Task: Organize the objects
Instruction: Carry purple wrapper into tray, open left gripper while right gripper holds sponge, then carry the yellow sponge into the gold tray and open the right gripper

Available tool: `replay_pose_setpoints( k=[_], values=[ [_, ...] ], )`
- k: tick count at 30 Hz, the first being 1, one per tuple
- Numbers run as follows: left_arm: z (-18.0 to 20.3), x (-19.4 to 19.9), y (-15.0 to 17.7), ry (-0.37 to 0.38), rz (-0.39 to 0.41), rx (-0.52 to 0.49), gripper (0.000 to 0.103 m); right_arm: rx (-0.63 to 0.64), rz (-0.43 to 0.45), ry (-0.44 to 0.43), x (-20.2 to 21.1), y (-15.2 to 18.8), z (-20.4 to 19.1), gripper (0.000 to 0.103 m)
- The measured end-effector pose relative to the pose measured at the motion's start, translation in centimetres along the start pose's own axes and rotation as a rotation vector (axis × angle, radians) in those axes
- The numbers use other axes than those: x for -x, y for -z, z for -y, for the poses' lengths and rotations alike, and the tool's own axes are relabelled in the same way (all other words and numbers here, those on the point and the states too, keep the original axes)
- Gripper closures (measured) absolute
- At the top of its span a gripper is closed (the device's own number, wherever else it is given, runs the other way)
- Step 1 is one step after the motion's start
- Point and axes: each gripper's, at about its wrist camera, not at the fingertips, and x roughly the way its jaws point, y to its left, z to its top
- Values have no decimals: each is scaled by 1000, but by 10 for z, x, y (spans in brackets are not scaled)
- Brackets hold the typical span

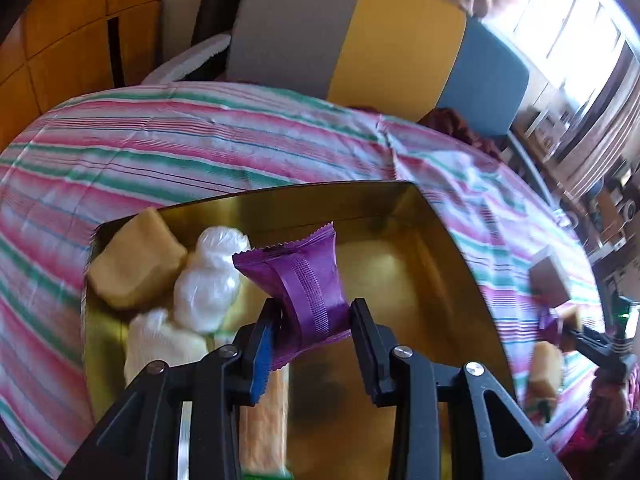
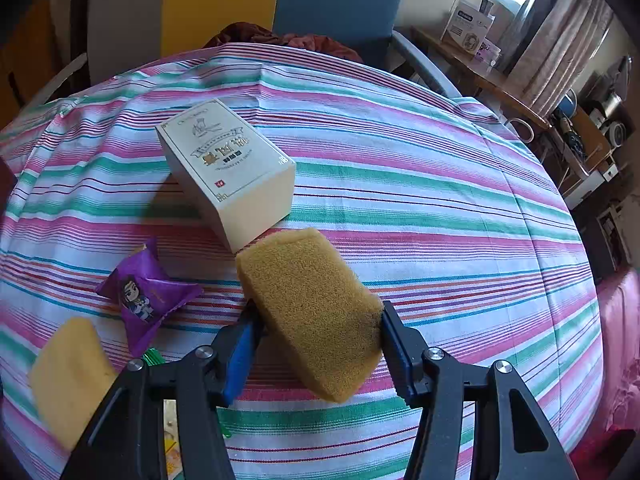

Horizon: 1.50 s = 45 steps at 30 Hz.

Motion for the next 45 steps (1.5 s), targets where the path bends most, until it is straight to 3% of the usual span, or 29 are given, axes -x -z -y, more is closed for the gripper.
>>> replay_pose_setpoints(
  k=[8,15,24,32,45],
  values=[
    [-8,-53,-17,-95,-84,-16,66,3,1,0,0,-1,-2,45],
    [-18,-54,-20,-130,-72,8,59,8,2,3,-2,-2,-1,44],
    [-10,-8,-8,-149,26,-10,58,6,3,3,-2,-2,-1,45],
    [17,60,50,-150,166,-37,58,10,5,8,-2,-2,-1,45],
    [42,92,107,-130,206,-62,58,8,13,18,0,0,-3,45]
  ],
)
